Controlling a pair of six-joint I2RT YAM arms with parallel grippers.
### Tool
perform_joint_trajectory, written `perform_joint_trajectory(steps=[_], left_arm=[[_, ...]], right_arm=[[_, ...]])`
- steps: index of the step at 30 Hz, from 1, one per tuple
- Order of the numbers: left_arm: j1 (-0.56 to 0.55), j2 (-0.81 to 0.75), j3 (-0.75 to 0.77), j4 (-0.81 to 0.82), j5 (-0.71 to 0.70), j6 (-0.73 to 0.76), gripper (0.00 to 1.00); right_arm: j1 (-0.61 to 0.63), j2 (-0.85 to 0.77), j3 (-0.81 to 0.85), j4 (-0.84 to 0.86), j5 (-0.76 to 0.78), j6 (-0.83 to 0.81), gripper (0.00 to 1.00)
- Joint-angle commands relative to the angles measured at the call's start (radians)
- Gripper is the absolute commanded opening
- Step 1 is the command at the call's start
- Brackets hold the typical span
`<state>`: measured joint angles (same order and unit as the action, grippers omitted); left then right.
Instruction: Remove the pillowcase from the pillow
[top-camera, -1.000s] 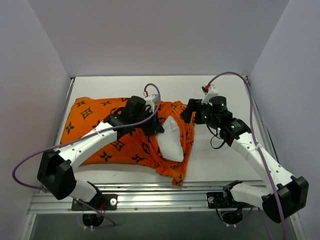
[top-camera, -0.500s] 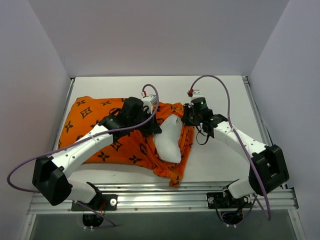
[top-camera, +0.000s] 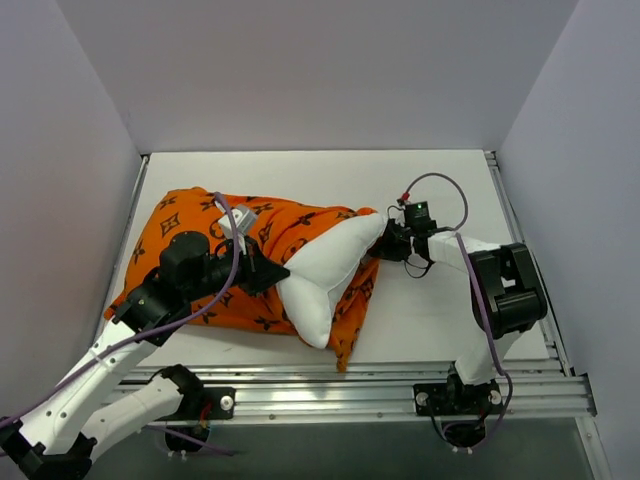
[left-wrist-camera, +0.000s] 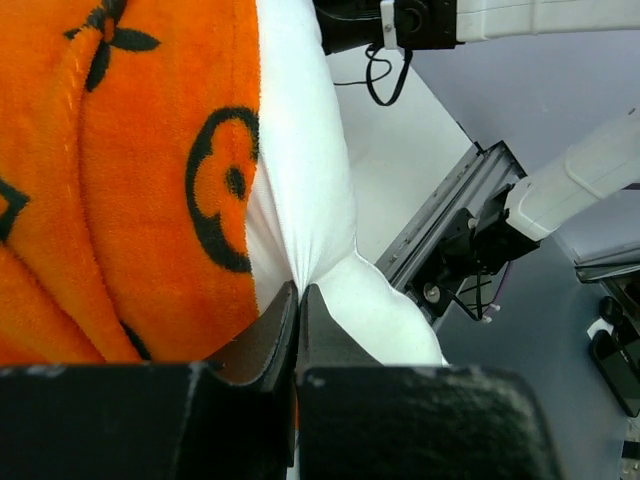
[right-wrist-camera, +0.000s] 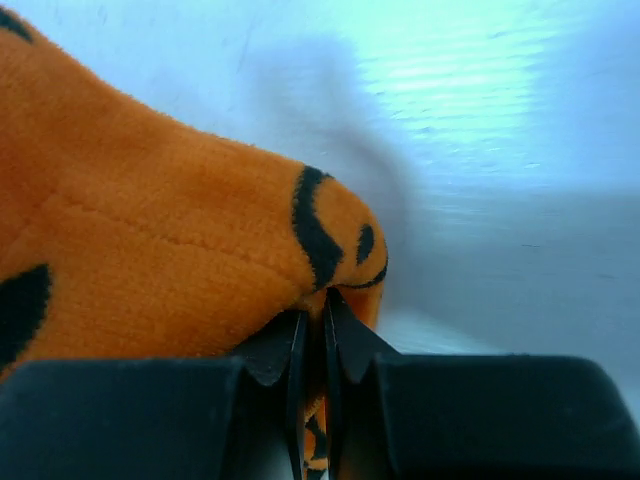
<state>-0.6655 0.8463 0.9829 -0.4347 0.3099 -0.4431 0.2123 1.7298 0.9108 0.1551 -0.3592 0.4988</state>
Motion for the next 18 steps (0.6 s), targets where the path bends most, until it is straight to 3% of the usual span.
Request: perform_joint_trajectory(steps=[1, 5, 8, 10, 12, 14, 15, 16, 18], left_arm=[[0.020, -0.053, -0.042, 0.207, 0.075, -0.034, 0.02], [0.020, 0.068, -0.056, 0.339, 0.048, -0.031, 0.02], [0.020, 0.263, 0.002, 0.476, 0.044, -0.014, 0.02], [0.015, 0.347, 0.060, 0.507, 0.058, 0.000, 0.02], [0.003, 0.448, 0.155, 0.495, 0.054, 0.001, 0.02], [-0.009, 0.480, 0.200, 0.462, 0.028, -0.003, 0.02], [-0.028, 0.484, 0.223, 0.452, -0.017, 0.000, 0.06], [-0.037, 0.479, 0.230, 0.420, -0.046, 0.001, 0.32], [-0.054, 0.441, 0.237, 0.361, -0.147, 0.007, 0.62]], right_arm=[[-0.008, 0.024, 0.008, 0.095, 0.045, -0.019, 0.00], [0.050, -0.061, 0.008, 0.064, 0.065, -0.036, 0.01], [0.026, -0.172, 0.007, -0.014, 0.153, -0.034, 0.16], [-0.010, -0.268, 0.011, -0.095, 0.216, -0.035, 0.33], [-0.022, -0.358, 0.025, -0.188, 0.298, -0.060, 0.51], [-0.022, -0.407, 0.054, -0.245, 0.304, -0.086, 0.62], [-0.018, -0.450, 0.062, -0.270, 0.287, -0.104, 0.74], [-0.002, -0.472, 0.071, -0.310, 0.267, -0.109, 0.78], [0.024, -0.541, 0.073, -0.340, 0.215, -0.115, 0.88]])
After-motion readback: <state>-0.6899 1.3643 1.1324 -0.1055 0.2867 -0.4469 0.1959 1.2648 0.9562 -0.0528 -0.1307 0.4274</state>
